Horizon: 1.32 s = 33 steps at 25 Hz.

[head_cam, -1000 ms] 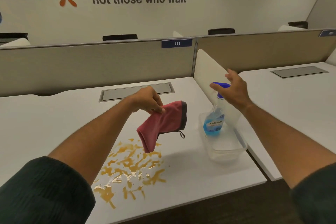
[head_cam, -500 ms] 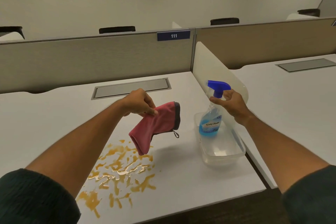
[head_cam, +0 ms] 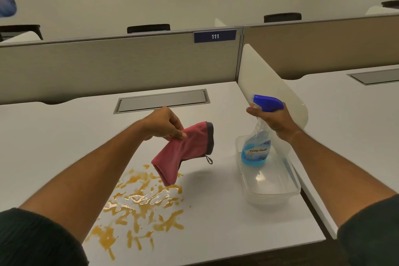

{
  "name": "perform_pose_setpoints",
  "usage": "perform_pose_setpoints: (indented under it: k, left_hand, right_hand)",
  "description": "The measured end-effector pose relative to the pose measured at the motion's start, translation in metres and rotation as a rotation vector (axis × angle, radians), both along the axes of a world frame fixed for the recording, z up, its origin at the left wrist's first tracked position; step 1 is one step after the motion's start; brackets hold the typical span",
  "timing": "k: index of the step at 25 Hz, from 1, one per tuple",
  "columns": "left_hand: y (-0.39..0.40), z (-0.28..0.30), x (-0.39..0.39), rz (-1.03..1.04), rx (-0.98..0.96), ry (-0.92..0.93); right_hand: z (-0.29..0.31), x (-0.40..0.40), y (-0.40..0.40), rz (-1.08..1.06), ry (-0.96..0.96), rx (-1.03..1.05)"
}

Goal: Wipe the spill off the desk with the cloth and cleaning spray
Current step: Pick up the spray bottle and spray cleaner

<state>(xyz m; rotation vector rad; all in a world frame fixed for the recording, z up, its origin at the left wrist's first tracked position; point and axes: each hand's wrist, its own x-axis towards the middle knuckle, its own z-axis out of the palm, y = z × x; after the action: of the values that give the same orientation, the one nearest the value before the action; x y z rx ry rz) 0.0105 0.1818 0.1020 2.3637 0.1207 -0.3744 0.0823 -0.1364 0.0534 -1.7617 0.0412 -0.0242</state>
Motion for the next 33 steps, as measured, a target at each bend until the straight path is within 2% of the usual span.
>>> perform_pose_setpoints:
  k: [9, 18, 25, 33]
  left_hand:
    - [0.007, 0.015, -0.005, 0.028, -0.004, -0.036]
    - [0.028, 0.053, -0.022, 0.039, -0.079, -0.079]
    - [0.054, 0.083, -0.046, 0.079, -0.123, -0.119]
    - [0.078, 0.109, -0.069, 0.194, -0.15, -0.17]
  right_hand:
    - [0.021, 0.002, -0.009, 0.007, -0.006, 0.047]
    - [0.091, -0.019, 0.003, 0.244, -0.082, 0.13]
    - [0.114, -0.071, 0.072, 0.389, -0.072, 0.139]
    - [0.085, -0.135, 0.16, 0.527, -0.084, -0.014]
